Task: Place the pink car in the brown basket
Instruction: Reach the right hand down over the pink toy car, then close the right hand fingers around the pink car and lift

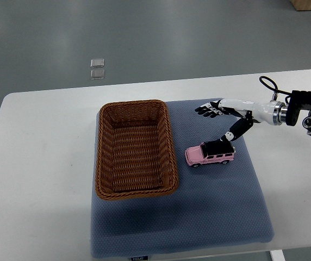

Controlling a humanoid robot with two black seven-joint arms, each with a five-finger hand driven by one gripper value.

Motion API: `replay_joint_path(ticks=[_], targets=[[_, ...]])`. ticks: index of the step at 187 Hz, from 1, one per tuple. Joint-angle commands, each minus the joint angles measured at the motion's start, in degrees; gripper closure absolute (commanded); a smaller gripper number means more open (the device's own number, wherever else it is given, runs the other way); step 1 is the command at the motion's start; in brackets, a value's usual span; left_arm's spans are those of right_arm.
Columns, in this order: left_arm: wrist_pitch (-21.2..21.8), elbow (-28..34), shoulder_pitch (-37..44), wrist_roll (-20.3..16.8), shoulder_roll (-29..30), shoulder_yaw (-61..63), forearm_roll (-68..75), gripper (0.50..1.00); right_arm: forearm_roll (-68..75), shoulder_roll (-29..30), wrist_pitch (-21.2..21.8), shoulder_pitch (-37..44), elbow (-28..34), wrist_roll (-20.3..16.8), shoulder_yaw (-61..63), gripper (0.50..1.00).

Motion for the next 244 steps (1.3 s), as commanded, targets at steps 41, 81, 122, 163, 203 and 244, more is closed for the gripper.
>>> replay_joint_path(ticks=[41, 81, 122, 163, 203, 244], targets=[[0.0, 0.0, 0.0, 0.0, 0.0, 0.0, 0.0, 0.5, -6.2, -2.6, -1.3, -2.7, 3.1, 7.9, -0.4, 0.576], [0.0, 0.0, 0.0, 0.0, 0.0, 0.0, 0.0, 0.5, -10.2, -2.7, -6.6, -5.6, 4.6, 9.5, -0.5, 0.579], [0.0, 0.0, 0.0, 0.0, 0.0, 0.0, 0.0, 0.5, -10.6, -2.2, -10.5, -6.3, 4.6, 9.7, -2.3, 0.579], [0.0, 0.0, 0.0, 0.0, 0.0, 0.0, 0.0, 0.5, -11.5, -2.2, -17.7, -6.4, 4.5, 9.6, -6.5, 0.585], [0.0, 0.0, 0.0, 0.0, 0.0, 0.0, 0.0, 0.5, -11.7, -2.2, -21.1, -6.4, 4.1, 9.6, -8.3, 0.599], [0.0, 0.0, 0.0, 0.0, 0.0, 0.0, 0.0, 0.5, -13.2, -2.3, -21.1, -6.3, 3.9, 9.6, -8.3, 0.703]])
